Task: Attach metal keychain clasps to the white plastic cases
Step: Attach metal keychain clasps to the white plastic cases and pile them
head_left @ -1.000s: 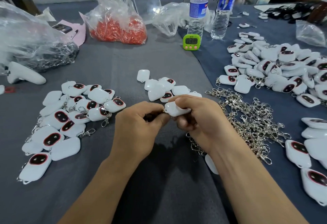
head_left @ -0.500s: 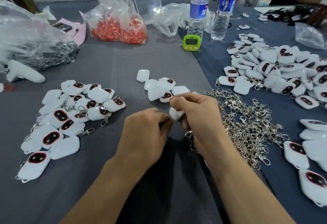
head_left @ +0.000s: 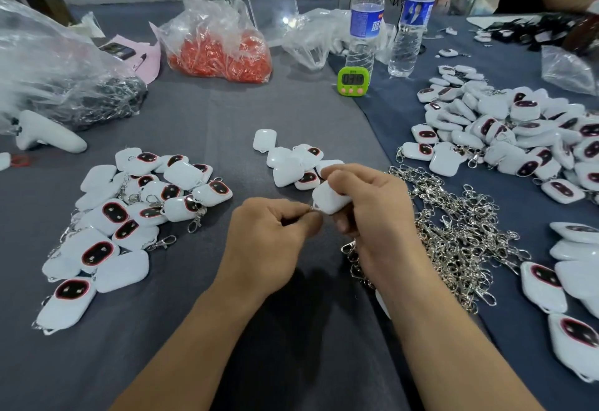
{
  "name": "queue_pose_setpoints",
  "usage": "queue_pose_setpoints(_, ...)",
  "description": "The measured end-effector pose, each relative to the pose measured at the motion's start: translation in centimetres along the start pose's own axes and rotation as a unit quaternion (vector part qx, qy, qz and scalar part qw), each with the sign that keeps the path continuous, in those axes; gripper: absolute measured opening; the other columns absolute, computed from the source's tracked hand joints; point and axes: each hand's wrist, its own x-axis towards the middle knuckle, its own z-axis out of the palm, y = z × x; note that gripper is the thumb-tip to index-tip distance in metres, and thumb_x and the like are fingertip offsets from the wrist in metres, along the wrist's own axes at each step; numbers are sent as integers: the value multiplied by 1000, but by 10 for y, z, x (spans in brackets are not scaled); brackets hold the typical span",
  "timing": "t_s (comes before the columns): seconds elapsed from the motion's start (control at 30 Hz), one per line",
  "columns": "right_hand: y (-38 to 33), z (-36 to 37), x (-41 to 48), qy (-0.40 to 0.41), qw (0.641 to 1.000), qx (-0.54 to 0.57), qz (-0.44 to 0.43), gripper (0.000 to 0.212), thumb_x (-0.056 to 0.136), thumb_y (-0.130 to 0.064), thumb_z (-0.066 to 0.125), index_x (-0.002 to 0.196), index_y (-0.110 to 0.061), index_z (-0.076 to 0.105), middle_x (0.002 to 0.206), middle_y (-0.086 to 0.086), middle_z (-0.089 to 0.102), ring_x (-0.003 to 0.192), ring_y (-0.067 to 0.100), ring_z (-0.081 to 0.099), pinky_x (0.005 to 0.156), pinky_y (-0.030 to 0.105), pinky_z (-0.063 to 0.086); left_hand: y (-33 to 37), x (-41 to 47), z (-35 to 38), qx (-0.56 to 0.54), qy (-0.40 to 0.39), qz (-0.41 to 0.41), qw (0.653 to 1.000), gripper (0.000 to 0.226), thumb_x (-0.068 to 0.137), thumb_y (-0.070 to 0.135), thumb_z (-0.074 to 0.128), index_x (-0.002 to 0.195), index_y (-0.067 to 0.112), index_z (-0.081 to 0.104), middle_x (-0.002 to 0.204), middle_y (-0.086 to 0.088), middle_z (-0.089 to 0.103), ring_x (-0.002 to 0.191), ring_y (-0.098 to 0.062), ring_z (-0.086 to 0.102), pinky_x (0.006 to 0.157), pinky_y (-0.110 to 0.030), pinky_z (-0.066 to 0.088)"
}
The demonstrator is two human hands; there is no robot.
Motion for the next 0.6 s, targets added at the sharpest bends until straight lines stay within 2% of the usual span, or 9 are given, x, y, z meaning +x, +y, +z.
queue_pose_setpoints(0.1, 11, 12, -12, 19, 973, -190, -128, 11, 79, -16, 69, 78, -24, 76, 56, -6, 66, 48, 10, 55, 54, 24, 46, -4, -1, -5, 296, 29, 166, 940, 19, 76, 23, 62, 58, 15, 65, 54, 1, 55, 53, -24, 53, 52, -33, 35)
queue_pose_setpoints(0.17, 18, 21, -17, 33, 956, -245, -157, 11, 79, -20, 71, 76, -29, 74, 56, -15, 66, 51, 2, 60, 56, 11, 44, -7, 1, -9, 366, 45, 205, 907, 16, 69, 18, 63, 54, 14, 61, 53, -3, 55, 49, -30, 52, 51, -30, 30)
queue_pose_setpoints(0.2, 18, 22, -17, 40, 961, -232, -144, 12, 80, -18, 70, 76, -28, 74, 56, -14, 66, 50, 2, 59, 55, 11, 43, -10, 2, -10, 361, 56, 191, 911, 17, 72, 20, 63, 56, 15, 62, 54, -2, 55, 50, -28, 52, 52, -29, 29)
queue_pose_setpoints(0.27, 12, 19, -11, 38, 990, -120, -65, 14, 85, -9, 65, 81, -18, 75, 56, -5, 65, 44, 9, 51, 49, 20, 43, -12, 3, -9, 257, 53, 113, 958, 22, 84, 31, 63, 68, 19, 70, 60, 3, 57, 58, -19, 54, 54, -33, 34)
queue_pose_setpoints(0.33, 4, 12, -4, 23, 999, 11, 33, 19, 89, -1, 58, 83, -9, 74, 59, 6, 64, 38, 14, 43, 39, 20, 32, -13, 6, -8, 73, 23, 24, 997, 15, 88, 39, 67, 81, 31, 78, 63, 9, 65, 59, -6, 56, 56, -25, 42)
queue_pose_setpoints(0.37, 2, 9, -2, 18, 996, 52, 72, 21, 90, -1, 55, 83, -6, 74, 60, 8, 64, 37, 14, 41, 37, 19, 28, -11, 6, -7, 10, 14, 1, 1000, 9, 87, 40, 70, 85, 38, 79, 64, 11, 67, 58, 0, 55, 55, -21, 44)
queue_pose_setpoints(0.43, 0, 5, 0, 12, 988, 94, 124, 21, 92, -3, 54, 85, -3, 74, 57, 7, 62, 35, 13, 36, 38, 21, 24, -9, 6, -5, -30, -5, 2, 1000, 8, 87, 41, 72, 87, 43, 80, 67, 6, 71, 63, -1, 54, 59, -31, 49)
queue_pose_setpoints(0.53, 0, 3, 3, 11, 985, 93, 146, 21, 93, -5, 54, 90, 0, 74, 48, 3, 54, 36, 12, 29, 46, 25, 23, -1, 4, -2, -54, -36, 9, 998, 11, 85, 37, 70, 85, 36, 81, 73, -5, 72, 68, -4, 56, 65, -41, 51)
queue_pose_setpoints(0.6, -1, 3, 2, 5, 986, 86, 140, 22, 92, -6, 55, 88, -2, 76, 48, 4, 52, 36, 13, 29, 54, 29, 28, 4, 4, -2, -126, -55, -2, 991, 15, 85, 25, 70, 76, 29, 81, 64, 1, 71, 64, 0, 60, 62, -25, 50)
